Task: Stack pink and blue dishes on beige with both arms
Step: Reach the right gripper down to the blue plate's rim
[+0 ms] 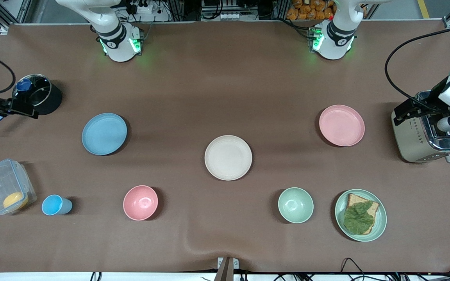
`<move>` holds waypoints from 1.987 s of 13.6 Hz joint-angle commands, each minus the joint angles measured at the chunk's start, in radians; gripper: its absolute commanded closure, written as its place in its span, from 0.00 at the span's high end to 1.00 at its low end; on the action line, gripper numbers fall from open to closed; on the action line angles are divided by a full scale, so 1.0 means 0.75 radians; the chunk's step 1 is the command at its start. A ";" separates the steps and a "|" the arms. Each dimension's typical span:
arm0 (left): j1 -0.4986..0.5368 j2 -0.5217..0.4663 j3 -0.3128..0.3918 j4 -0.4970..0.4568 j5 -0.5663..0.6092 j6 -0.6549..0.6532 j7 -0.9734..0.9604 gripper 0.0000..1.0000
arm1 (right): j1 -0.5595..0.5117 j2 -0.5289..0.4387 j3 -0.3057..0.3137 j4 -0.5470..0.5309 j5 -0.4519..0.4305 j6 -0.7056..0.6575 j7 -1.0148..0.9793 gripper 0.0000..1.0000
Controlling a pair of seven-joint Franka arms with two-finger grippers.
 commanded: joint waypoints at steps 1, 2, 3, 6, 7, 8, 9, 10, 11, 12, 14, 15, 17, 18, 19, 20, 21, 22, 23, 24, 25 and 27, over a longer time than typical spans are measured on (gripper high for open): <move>0.007 0.006 -0.006 0.023 0.030 -0.025 0.023 1.00 | -0.103 0.051 0.013 -0.027 -0.001 -0.005 -0.094 1.00; 0.007 0.006 -0.006 0.023 0.030 -0.025 0.023 1.00 | -0.124 0.051 0.013 -0.068 -0.001 0.027 -0.107 1.00; 0.007 0.006 -0.006 0.023 0.030 -0.025 0.025 1.00 | -0.150 0.051 0.013 -0.131 0.001 0.090 -0.127 1.00; 0.007 0.006 -0.004 0.023 0.030 -0.025 0.025 1.00 | -0.216 0.055 0.013 -0.370 0.068 0.362 -0.252 1.00; 0.007 0.006 -0.004 0.023 0.030 -0.025 0.025 1.00 | -0.216 0.059 0.013 -0.438 0.076 0.424 -0.278 1.00; 0.007 0.006 -0.004 0.023 0.030 -0.025 0.027 1.00 | -0.218 0.084 0.013 -0.477 0.089 0.479 -0.285 1.00; 0.007 0.006 -0.004 0.023 0.030 -0.025 0.034 1.00 | -0.222 0.129 0.013 -0.497 0.121 0.512 -0.303 1.00; 0.007 0.006 -0.004 0.023 0.030 -0.025 0.034 1.00 | -0.222 0.172 0.013 -0.504 0.166 0.522 -0.336 1.00; 0.007 0.006 -0.004 0.023 0.030 -0.025 0.034 1.00 | -0.234 0.227 0.013 -0.504 0.213 0.524 -0.346 1.00; 0.007 0.006 -0.004 0.023 0.030 -0.025 0.034 1.00 | -0.251 0.278 0.013 -0.504 0.258 0.543 -0.366 1.00; 0.007 0.006 -0.002 0.023 0.030 -0.025 0.034 1.00 | -0.263 0.360 0.015 -0.506 0.287 0.590 -0.452 1.00; 0.007 0.006 -0.004 0.023 0.030 -0.025 0.034 1.00 | -0.267 0.390 0.013 -0.506 0.309 0.604 -0.491 1.00; 0.007 0.006 -0.004 0.023 0.030 -0.025 0.034 1.00 | -0.271 0.440 0.013 -0.504 0.336 0.627 -0.567 1.00; 0.007 0.006 -0.002 0.023 0.030 -0.027 0.034 1.00 | -0.271 0.460 0.013 -0.504 0.338 0.633 -0.579 1.00; 0.007 0.006 -0.001 0.023 0.030 -0.025 0.034 1.00 | -0.269 0.470 0.015 -0.506 0.338 0.633 -0.589 1.00; 0.007 0.006 -0.001 0.023 0.033 -0.027 0.034 1.00 | -0.263 0.475 0.015 -0.506 0.338 0.631 -0.640 1.00; 0.007 0.006 -0.001 0.023 0.031 -0.025 0.034 1.00 | -0.261 0.507 0.015 -0.504 0.338 0.633 -0.697 1.00; 0.007 0.006 -0.001 0.023 0.030 -0.025 0.034 1.00 | -0.267 0.526 0.017 -0.504 0.340 0.653 -0.728 1.00; 0.007 0.006 -0.001 0.023 0.033 -0.025 0.034 1.00 | -0.265 0.536 0.019 -0.506 0.340 0.672 -0.763 1.00; 0.007 0.006 -0.001 0.023 0.033 -0.025 0.034 1.00 | -0.265 0.544 0.019 -0.506 0.340 0.674 -0.788 1.00; 0.005 0.006 -0.001 0.023 0.031 -0.025 0.034 1.00 | -0.259 0.550 0.019 -0.506 0.340 0.674 -0.794 1.00; 0.009 0.006 0.001 0.023 0.030 -0.025 0.034 1.00 | -0.245 0.567 0.021 -0.506 0.340 0.676 -0.798 1.00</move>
